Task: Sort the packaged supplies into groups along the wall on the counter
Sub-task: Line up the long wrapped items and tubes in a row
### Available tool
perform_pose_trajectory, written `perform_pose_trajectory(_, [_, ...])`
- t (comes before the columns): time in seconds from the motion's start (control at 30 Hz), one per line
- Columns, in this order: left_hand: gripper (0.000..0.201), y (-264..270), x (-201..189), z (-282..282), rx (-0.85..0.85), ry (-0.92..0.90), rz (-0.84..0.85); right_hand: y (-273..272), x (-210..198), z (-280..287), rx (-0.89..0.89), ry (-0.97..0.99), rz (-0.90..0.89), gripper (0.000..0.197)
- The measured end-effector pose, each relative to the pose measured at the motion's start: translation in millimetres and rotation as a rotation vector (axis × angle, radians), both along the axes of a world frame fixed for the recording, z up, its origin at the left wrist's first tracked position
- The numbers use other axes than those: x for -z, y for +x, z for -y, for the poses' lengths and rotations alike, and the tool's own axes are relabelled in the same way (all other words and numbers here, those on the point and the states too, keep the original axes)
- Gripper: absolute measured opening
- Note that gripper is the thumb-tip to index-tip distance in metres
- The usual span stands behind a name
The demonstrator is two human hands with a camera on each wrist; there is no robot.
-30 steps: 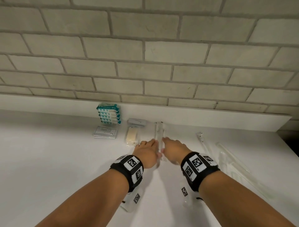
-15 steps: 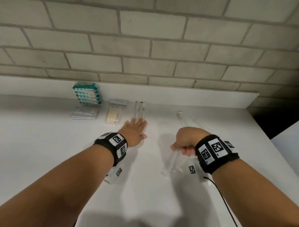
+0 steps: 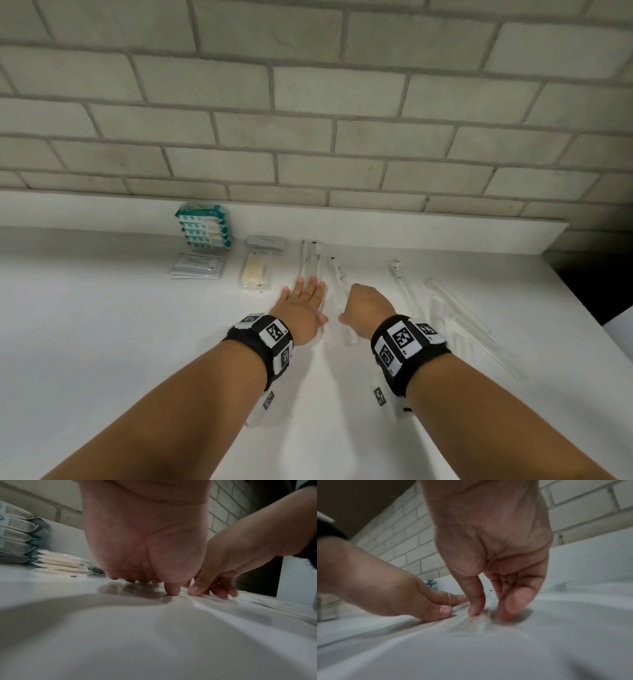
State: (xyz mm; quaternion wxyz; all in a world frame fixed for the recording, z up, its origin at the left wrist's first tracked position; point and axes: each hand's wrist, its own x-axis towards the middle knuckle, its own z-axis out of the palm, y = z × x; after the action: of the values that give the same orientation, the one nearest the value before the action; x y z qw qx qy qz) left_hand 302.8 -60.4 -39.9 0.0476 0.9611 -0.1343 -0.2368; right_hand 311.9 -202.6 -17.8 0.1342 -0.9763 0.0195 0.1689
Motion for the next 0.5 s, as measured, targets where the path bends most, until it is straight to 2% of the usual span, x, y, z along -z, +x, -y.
perform_pose_trajectory(0.1, [0.066,-0.9,0.7,-0.1,0.009,-0.002,-0.001,10.3,-2.8,-2.4,0.031,0.172,0.093,0.042])
perform_pose_trajectory(0.13, [0.066,-1.2,0.9,0.2,0.009,-0.010,-0.003,12.0,-3.4,-3.9,0.004,0.177,0.110,0.044])
perform_pose_trajectory(0.23, [0.070,-1.0,0.7,2.0,-0.010,-0.047,-0.021,11.3,-1.3,-10.8,-0.135,-0.013,0.076,0.039])
perform_pose_trajectory(0.33, [0.089,-0.6,-0.1,4.4,-0.060,-0.113,-0.049,8.0,-0.8,-17.7,-0.248,-0.153,0.022,0.046])
perform_pose_trajectory(0.4, [0.095,-1.6,-0.5,5.5,-0.068,-0.137,-0.044,9.9,-1.0,-16.0,-0.273,-0.140,0.007,0.051])
perform_pose_trajectory(0.5, [0.090,-4.0,0.5,4.8,-0.017,-0.141,-0.008,16.4,-1.5,1.7,-0.183,-0.054,0.082,0.052])
